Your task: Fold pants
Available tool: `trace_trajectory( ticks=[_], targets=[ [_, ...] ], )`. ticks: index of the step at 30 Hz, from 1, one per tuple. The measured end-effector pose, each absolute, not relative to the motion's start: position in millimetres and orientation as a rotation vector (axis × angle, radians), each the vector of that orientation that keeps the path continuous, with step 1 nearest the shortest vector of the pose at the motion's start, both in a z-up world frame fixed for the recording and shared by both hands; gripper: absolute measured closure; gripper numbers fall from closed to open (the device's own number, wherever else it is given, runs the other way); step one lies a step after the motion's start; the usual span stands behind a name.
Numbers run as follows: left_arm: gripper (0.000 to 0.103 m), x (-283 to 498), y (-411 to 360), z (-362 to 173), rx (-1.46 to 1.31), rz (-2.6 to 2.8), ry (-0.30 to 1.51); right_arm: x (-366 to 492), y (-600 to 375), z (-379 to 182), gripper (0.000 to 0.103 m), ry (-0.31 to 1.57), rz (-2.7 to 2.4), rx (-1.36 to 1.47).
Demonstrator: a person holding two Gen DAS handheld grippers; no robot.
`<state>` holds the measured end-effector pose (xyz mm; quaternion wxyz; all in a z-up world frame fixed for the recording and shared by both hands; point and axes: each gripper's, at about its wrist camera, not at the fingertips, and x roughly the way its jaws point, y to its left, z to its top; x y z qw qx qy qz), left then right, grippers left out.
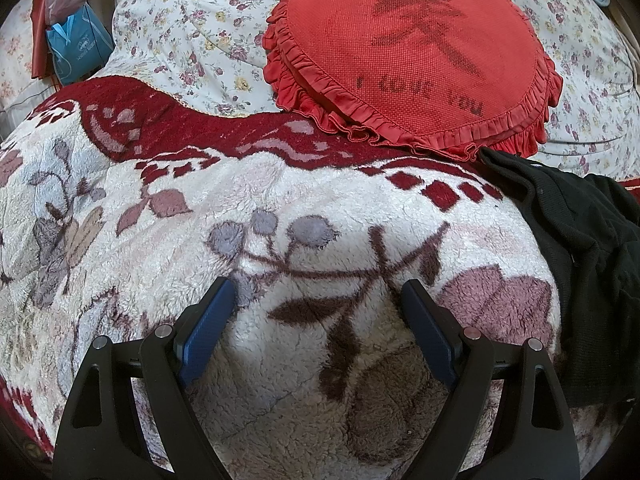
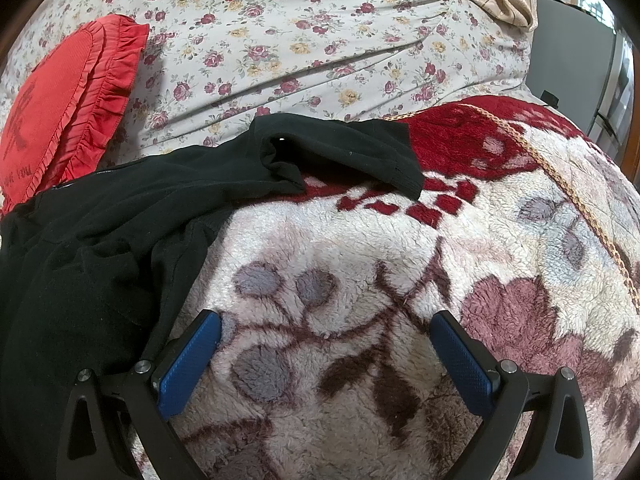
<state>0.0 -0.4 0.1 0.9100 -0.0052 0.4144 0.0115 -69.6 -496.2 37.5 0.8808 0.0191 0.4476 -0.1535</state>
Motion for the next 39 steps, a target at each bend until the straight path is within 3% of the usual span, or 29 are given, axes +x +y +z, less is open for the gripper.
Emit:
trace_trajectory(
  ticks=[29, 31, 35, 39],
  targets=[
    [0.017, -4.6, -1.6, 5.5, 0.005, 0.052, 0.888, -68.3, -493.6, 36.4, 0.000, 0.939, -0.328, 0.023],
    [0.017, -13.6, -3.1, 17.1, -0.012, 0.040, 0.906, -65.2, -494.2, 34.8, 0.000, 0.955, -0.333, 0.017],
    [0.017, -49.9, -18.3, 68.2, 0.020, -0.015, 0.762, -71.3, -486.1, 45.9, 0.000, 1.034, -0.267, 0.057],
    [0.017, -67.2, -42.3, 102.5, 0.037, -0.100, 0.723, -95.7, -475.2, 80.8, 0.000, 0.940, -0.230, 0.078]
  ],
)
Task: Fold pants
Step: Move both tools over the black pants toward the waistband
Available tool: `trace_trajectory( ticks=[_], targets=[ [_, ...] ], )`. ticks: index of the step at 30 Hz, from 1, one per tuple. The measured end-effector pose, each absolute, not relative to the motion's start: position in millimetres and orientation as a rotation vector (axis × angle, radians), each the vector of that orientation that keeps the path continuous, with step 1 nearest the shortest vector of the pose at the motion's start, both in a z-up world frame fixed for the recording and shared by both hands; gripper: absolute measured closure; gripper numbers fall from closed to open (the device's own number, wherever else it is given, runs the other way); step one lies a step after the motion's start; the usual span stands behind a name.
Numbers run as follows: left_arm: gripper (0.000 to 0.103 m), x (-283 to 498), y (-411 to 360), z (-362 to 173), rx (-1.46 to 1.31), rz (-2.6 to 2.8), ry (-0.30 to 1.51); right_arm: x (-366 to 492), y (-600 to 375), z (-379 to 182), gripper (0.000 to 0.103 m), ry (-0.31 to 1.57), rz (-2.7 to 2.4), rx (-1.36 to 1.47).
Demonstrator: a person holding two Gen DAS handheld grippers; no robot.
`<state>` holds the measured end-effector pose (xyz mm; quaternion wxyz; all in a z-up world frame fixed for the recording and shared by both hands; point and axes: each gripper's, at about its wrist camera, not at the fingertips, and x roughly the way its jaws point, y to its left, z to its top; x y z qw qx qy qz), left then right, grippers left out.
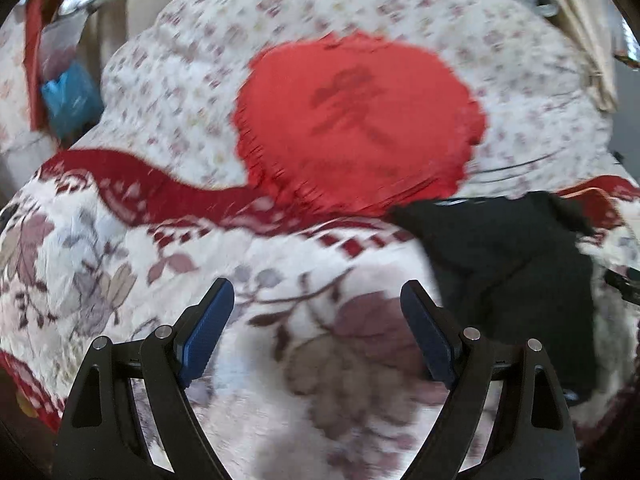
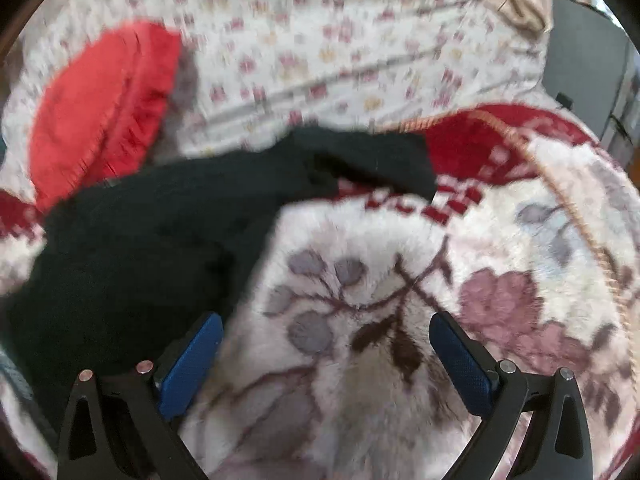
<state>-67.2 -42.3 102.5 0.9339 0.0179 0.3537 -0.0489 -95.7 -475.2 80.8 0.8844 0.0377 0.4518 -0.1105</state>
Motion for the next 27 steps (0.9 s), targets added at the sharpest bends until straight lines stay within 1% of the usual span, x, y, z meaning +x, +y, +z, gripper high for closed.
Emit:
trace_trajectory(
  ticks=[5, 8, 14, 20, 27],
  targets=[
    [0.017, -71.9, -73.0, 113.6, 0.009, -0.183, 0.728, -120.6, -448.1, 124.8, 0.000, 0.814, -0.140, 0.113],
    [0.017, -74.4, -84.7, 114.7, 0.000, -0.202, 0.737, -125.9, -430.4, 134.6, 0.000, 0.799, -0.097, 0.106],
    [0.017, -80.8, -97.9, 116.5, 0.008, -0.221, 0.742, -131.6, -410.9, 138.3, 0.000, 0.804, -0.054, 0.072],
    [0.017, -81.5, -106.5, 115.7, -0.002, -0.241, 0.753, -134.9, -411.1, 136.5, 0.000, 0.810, -0.044, 0.127],
    [0.017, -82.1, -112.7, 111.8, -0.010, -0.258, 0.769, -136.4, -407.2, 131.3, 0.000, 0.826, -0.053, 0.104]
  ],
)
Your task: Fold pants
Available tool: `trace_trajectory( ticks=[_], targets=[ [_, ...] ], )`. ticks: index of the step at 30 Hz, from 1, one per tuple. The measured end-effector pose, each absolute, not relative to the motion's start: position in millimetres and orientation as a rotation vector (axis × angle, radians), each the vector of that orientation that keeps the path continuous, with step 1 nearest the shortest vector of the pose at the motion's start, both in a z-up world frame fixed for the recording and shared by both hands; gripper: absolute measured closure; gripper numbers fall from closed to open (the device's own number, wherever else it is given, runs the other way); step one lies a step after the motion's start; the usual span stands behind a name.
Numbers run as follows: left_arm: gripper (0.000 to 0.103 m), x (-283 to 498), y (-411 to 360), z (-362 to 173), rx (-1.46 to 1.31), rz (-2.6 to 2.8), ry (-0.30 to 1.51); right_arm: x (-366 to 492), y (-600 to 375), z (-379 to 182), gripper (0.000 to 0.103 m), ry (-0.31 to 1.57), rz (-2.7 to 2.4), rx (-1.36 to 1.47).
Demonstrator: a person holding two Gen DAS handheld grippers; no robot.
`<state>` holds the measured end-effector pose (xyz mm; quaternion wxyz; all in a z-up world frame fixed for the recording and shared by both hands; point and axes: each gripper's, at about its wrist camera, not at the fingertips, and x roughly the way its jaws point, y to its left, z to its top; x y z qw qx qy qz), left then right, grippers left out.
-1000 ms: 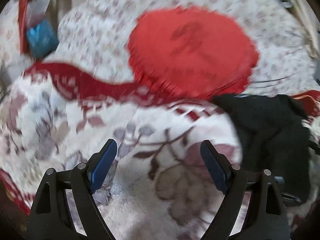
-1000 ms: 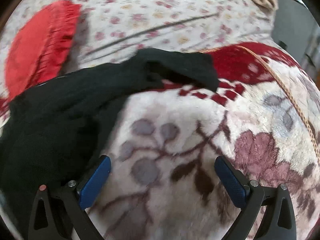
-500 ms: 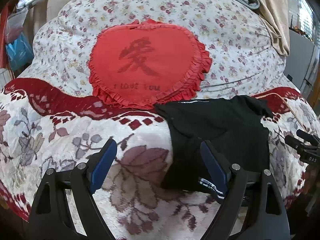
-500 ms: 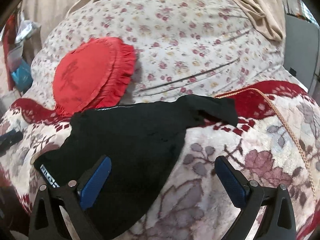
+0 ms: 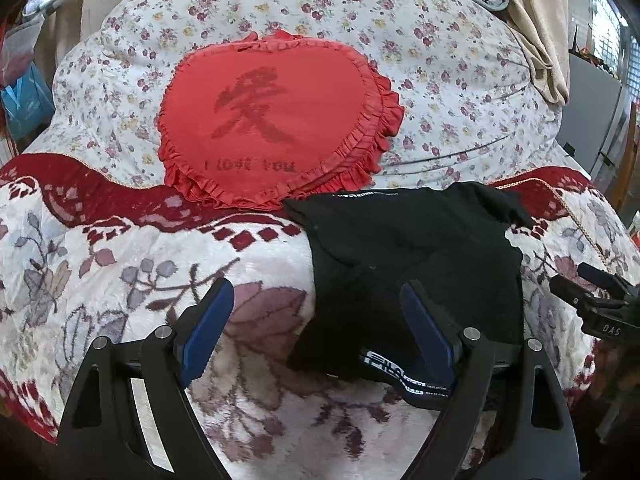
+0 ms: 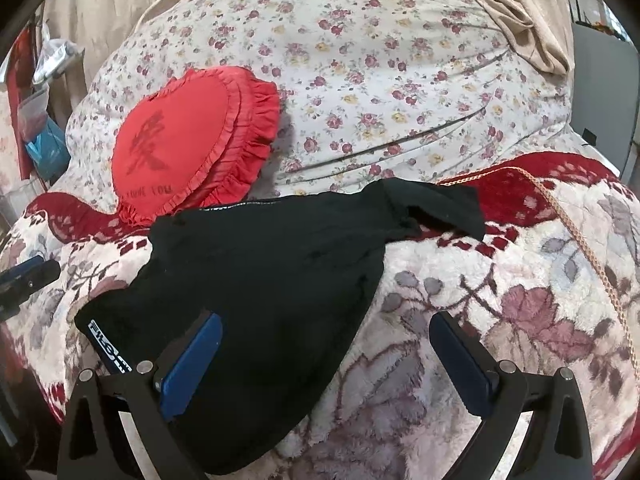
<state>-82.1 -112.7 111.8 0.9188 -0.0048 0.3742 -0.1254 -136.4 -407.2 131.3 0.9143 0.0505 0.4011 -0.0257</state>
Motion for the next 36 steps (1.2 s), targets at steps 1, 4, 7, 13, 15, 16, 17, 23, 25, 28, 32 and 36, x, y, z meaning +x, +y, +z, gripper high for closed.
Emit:
trace_trajectory(
  ticks=[1, 4, 7, 13, 15, 16, 17, 23, 25, 28, 32, 36],
  targets=[
    [0.017, -81.8, -113.2, 111.1, -0.014, -0.260, 0.773, -136.5, -407.4, 130.1, 0.000, 0.829, -0.055, 0.105],
    [0.017, -81.1, -114.6, 109.0, -0.031, -0.277, 0.790, -135.0, -410.0, 126.0, 0.000, 0.846, -0.052, 0.121],
    [0.017, -80.7, -113.1, 103.0, -0.097, -0.325, 0.825, -134.9, -412.1, 122.3, 0.000, 0.854, -0.053, 0.131],
    [0.017, -71.5, -115.4, 74.3, -0.195, -0.361, 0.947, -133.7, -415.5, 111.9, 0.000, 0.876, -0.064, 0.109],
    [0.017, -69.3, -117.7, 69.0, -0.217, -0.365, 0.960, -132.2, -416.3, 108.3, 0.000, 0.884, -0.060, 0.107],
    [0.017, -68.1, -120.4, 67.1, -0.217, -0.366, 0.966, -131.5, -416.5, 106.7, 0.000, 0.887, -0.056, 0.107],
    [0.017, -67.3, -122.5, 65.8, -0.211, -0.364, 0.969, -130.1, -416.7, 105.1, 0.000, 0.890, -0.050, 0.108],
    [0.017, -60.8, -130.7, 54.6, -0.176, -0.355, 0.986, -122.3, -416.9, 99.7, 0.000, 0.903, -0.047, 0.103],
    [0.017, -55.8, -132.1, 50.1, -0.186, -0.348, 0.993, -120.5, -417.8, 97.7, 0.000, 0.907, -0.048, 0.107],
    [0.017, -49.2, -136.6, 43.5, -0.195, -0.343, 1.010, -119.5, -420.8, 95.2, 0.000, 0.914, -0.055, 0.114],
    [0.065, -42.2, -148.3, 47.2, -0.217, -0.426, 0.966, -121.5, -429.5, 93.6, 0.000, 0.921, -0.072, 0.126],
    [0.088, -36.7, -155.9, 55.6, -0.182, -0.459, 0.941, -124.3, -439.8, 92.6, 0.000, 0.929, -0.103, 0.142]
  ],
)
